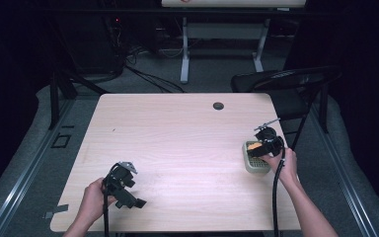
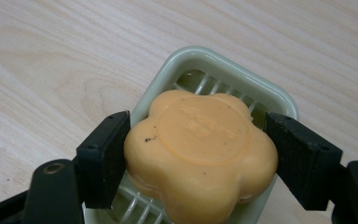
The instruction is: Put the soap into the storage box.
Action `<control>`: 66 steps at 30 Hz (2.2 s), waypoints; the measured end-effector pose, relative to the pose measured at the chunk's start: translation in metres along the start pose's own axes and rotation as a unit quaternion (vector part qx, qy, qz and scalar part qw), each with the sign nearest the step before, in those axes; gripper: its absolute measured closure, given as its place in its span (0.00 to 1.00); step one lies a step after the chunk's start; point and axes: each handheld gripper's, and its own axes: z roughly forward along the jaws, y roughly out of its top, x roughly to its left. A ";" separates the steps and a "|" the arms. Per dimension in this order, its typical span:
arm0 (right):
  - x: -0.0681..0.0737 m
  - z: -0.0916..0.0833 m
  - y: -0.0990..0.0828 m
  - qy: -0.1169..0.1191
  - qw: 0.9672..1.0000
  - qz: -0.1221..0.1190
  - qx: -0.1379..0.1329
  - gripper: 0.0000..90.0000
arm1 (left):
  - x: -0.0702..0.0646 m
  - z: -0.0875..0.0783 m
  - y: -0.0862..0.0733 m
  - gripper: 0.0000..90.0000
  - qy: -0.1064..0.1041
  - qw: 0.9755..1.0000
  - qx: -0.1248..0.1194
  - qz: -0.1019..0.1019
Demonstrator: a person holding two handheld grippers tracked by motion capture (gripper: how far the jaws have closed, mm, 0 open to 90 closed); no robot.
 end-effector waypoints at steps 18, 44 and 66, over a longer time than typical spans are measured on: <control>0.001 0.005 -0.005 -0.010 0.999 -0.008 0.030 0.27 | 0.000 0.000 0.001 0.01 -0.004 1.000 0.004 0.004; 0.001 -0.027 -0.013 0.005 0.998 -0.036 0.043 0.11 | 0.000 0.000 0.002 0.01 -0.004 1.000 0.002 0.004; 0.053 -0.056 -0.055 0.045 0.994 -0.071 0.064 0.06 | -0.002 -0.002 0.001 0.01 -0.004 1.000 -0.002 0.008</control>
